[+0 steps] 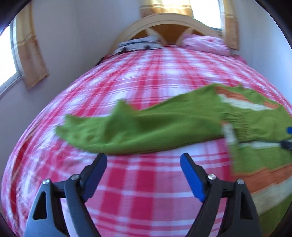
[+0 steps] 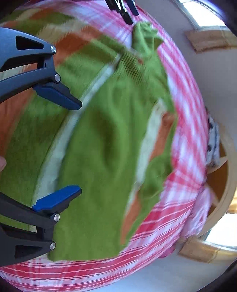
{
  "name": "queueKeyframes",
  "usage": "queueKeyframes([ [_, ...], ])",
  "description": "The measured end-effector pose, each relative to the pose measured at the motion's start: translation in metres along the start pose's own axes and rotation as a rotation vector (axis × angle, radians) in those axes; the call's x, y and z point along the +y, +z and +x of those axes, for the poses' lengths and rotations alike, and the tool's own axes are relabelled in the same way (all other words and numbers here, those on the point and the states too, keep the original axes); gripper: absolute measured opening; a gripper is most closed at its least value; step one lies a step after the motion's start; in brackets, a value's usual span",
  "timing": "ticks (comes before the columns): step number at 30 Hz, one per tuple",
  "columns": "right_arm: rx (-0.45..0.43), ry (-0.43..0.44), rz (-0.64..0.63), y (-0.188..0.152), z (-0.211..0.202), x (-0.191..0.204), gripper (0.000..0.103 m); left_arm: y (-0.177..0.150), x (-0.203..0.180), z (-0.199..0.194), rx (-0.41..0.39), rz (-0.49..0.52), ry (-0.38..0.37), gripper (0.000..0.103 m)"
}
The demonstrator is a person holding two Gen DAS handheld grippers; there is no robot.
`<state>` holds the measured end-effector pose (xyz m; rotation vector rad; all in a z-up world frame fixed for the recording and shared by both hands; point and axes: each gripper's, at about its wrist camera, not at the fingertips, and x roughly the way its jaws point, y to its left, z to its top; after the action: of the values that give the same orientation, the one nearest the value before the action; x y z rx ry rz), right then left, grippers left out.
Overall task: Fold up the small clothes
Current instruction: 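Move the left gripper to the other green sleeve cuff and grasp it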
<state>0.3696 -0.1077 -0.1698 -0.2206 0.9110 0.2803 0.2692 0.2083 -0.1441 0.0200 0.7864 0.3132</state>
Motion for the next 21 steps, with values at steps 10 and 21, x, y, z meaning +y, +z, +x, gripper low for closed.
queueKeyframes([
  [10,-0.016,0.055,-0.096,0.017,0.040,0.049,0.089,-0.003,0.132,0.029,0.052,-0.285,0.237,0.087],
  [21,-0.047,0.051,-0.067,0.010,0.040,0.049,0.091,0.018,0.154,0.079,0.089,-0.508,0.158,0.086],
])
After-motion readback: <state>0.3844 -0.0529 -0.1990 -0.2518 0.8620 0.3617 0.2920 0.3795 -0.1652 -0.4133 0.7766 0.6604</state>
